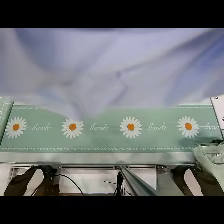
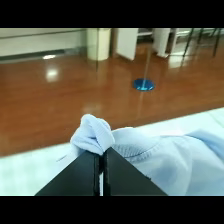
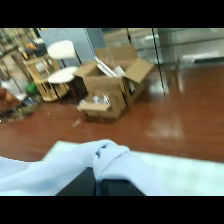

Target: Fold the shirts.

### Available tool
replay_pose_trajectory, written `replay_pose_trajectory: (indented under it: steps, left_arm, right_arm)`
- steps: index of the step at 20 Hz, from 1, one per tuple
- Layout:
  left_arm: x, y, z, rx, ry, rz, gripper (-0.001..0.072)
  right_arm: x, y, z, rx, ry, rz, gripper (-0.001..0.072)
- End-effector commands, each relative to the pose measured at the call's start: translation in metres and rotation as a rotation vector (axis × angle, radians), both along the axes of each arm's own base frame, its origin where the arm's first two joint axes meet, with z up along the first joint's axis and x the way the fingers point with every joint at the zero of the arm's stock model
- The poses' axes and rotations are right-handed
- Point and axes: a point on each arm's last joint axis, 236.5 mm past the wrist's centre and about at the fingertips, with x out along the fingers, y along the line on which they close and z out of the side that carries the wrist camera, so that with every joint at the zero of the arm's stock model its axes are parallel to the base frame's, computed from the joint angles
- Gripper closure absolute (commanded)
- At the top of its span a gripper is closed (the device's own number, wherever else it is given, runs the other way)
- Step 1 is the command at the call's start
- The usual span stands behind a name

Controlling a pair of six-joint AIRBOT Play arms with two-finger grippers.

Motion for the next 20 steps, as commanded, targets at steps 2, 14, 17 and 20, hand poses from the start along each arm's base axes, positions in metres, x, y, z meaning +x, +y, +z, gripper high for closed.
replay_pose_trajectory:
  steps: [2, 14, 17, 20]
  left_arm:
    - [-0.034, 0.017, -0.067, 0.071, 0.268, 0.099, 0.068]
    - [0.077, 0.043, -0.272, -0.266, 0.857, 0.037, 0.068]
    - [0.127, 0.029, -0.29, -0.301, 0.826, -0.036, 0.068]
    - [0.173, 0.008, -0.321, -0.267, 0.829, -0.101, 0.068]
  right_arm:
    - [-0.021, -0.037, -0.07, -0.166, 0.304, -0.139, 0.0689]
    - [0.1, -0.05, -0.267, -0.203, 0.945, 0.116, 0.0689]
    - [0.173, -0.03, -0.303, -0.186, 0.89, 0.127, 0.0689]
    - [0.232, -0.032, -0.331, -0.138, 0.827, 0.062, 0.0689]
